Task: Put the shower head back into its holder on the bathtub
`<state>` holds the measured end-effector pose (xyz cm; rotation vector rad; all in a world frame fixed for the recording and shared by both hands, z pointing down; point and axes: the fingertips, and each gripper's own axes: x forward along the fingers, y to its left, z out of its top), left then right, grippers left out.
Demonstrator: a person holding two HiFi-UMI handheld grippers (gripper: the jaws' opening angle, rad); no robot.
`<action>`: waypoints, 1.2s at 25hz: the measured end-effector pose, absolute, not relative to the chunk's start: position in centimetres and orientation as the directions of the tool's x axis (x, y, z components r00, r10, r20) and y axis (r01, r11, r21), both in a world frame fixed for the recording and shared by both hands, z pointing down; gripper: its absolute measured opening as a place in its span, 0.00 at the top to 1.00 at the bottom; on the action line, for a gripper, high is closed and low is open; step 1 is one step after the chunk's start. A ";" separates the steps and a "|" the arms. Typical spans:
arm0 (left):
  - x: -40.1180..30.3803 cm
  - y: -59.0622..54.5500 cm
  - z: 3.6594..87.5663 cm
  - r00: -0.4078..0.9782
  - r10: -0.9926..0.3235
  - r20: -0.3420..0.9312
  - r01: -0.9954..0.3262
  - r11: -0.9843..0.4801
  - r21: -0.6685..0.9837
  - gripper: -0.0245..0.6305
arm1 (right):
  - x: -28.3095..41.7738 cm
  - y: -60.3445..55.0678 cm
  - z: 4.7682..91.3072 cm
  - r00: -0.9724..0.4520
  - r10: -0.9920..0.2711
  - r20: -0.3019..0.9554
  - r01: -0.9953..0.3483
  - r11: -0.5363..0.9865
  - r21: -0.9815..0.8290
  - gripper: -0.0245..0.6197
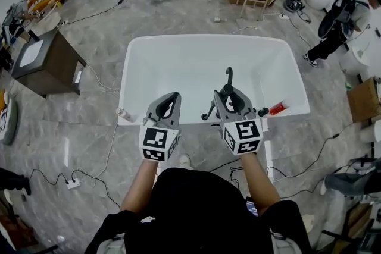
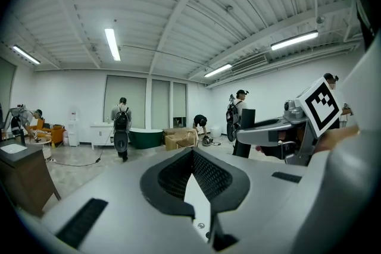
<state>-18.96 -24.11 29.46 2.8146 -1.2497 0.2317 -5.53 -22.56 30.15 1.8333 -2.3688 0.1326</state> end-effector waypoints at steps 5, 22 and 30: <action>-20.3 -27.0 31.0 0.673 -0.717 0.181 -0.729 -0.684 0.004 0.94 | -6.6 -25.2 31.5 -0.226 -0.950 0.213 -0.972 0.235 0.017 0.75; -20.7 -31.4 34.4 0.682 -0.691 0.240 -0.717 -0.696 0.033 0.94 | -6.5 -29.2 35.6 -0.204 -0.932 0.300 -0.977 0.213 -0.003 0.75; -18.7 -31.9 39.1 0.674 -0.664 0.325 -0.718 -0.692 0.074 0.94 | -4.7 -30.1 40.2 -0.216 -0.902 0.375 -0.975 0.217 -0.038 0.75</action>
